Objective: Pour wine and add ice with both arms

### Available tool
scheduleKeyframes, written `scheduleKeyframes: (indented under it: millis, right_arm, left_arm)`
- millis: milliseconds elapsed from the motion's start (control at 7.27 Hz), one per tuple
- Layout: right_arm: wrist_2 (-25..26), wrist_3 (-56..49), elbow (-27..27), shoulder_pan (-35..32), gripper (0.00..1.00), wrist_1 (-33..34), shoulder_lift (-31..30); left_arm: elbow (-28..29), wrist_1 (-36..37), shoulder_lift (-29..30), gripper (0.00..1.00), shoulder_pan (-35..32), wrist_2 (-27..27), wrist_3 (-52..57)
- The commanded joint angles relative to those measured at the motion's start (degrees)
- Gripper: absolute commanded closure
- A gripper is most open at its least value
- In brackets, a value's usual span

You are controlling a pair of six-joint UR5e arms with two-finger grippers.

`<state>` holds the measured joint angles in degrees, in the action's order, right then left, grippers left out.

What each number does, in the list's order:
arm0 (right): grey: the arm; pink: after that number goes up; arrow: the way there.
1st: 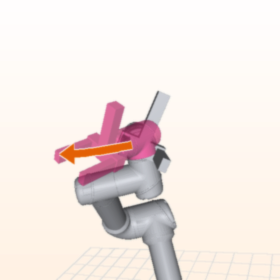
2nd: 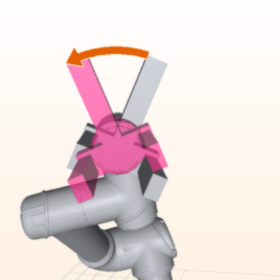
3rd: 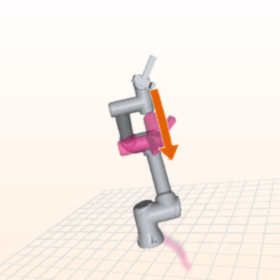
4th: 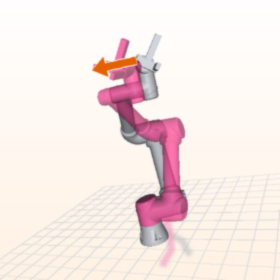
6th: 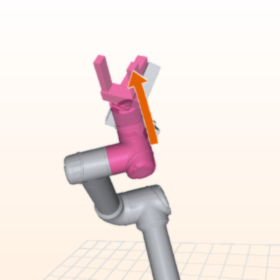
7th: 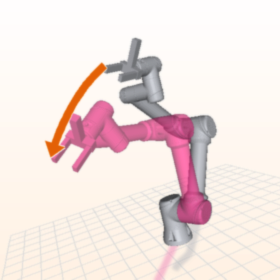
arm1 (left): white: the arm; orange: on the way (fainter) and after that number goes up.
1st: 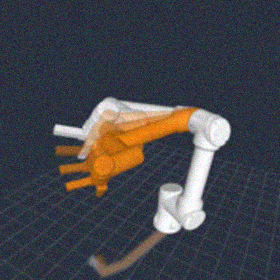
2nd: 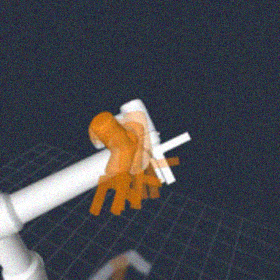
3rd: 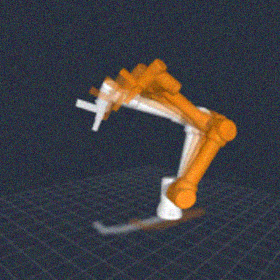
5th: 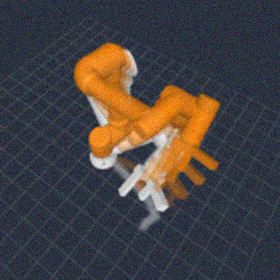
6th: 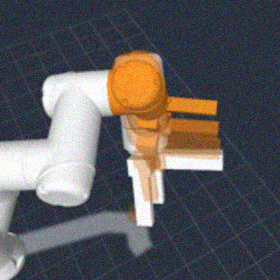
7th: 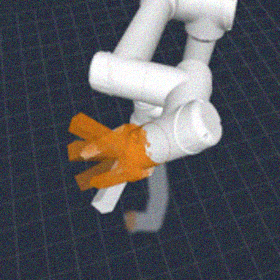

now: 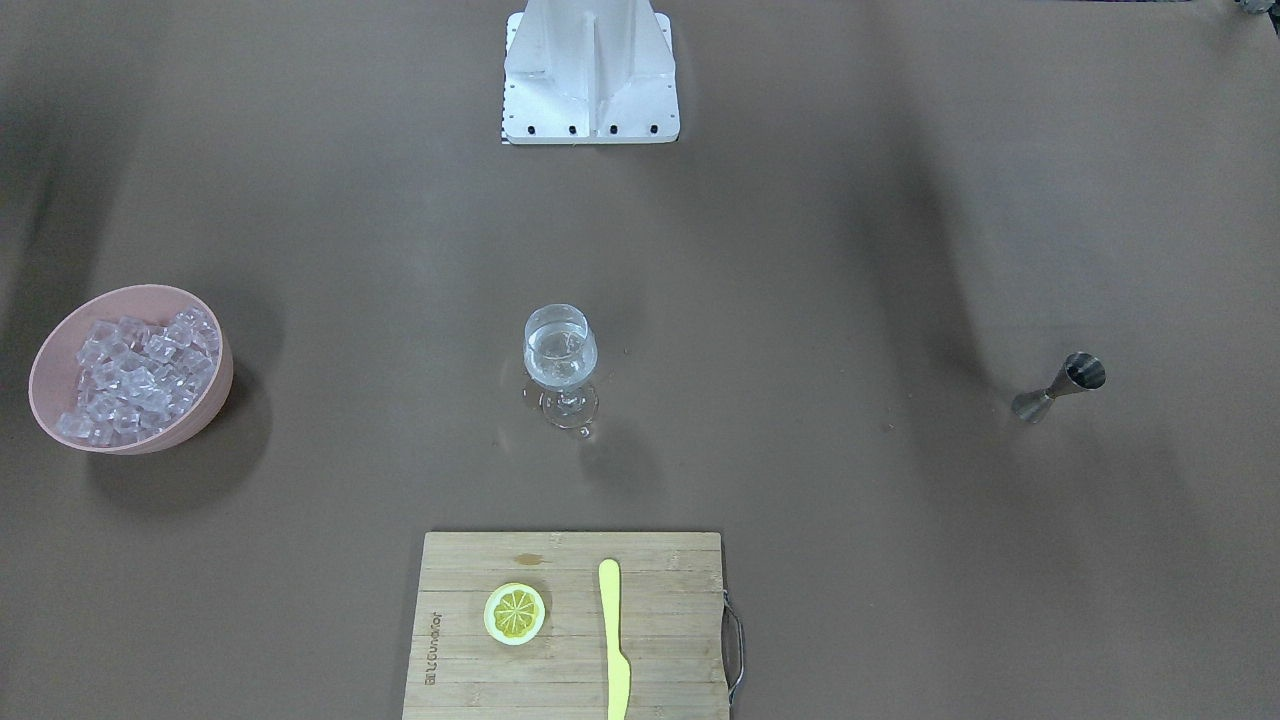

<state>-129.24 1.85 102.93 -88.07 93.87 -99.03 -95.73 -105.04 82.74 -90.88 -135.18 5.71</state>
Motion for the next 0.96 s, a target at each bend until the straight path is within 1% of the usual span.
scheduleKeyframes:
  millis: [0, 412, 550, 688, 825]
  right_arm:
    - [0.0, 0.0, 0.0, 0.0, 0.00, 0.0, 0.0]
    - [0.2, 0.0, 0.5, 0.0, 0.00, -0.1, 0.6]
    - [0.1, 0.0, 0.5, 0.0, 0.00, -0.1, 2.0]
    - [0.1, 0.5, 0.5, 0.2, 0.00, -0.3, 3.6]
    - [0.1, 0.7, 0.6, 0.2, 0.00, -0.5, 4.0]
  left_arm:
    - [-0.9, 0.0, 0.0, 0.02, 0.0, 0.0, 0.0]
    - [-4.5, -0.2, 0.0, 0.02, 0.0, 0.1, 0.0]
    - [-5.1, -0.6, 0.1, 0.02, 0.1, 0.3, 0.0]
    - [-4.9, -5.6, 0.1, 0.02, 0.1, 0.6, -0.3]
    - [-4.3, -7.4, 0.3, 0.02, 0.1, 0.6, -0.4]
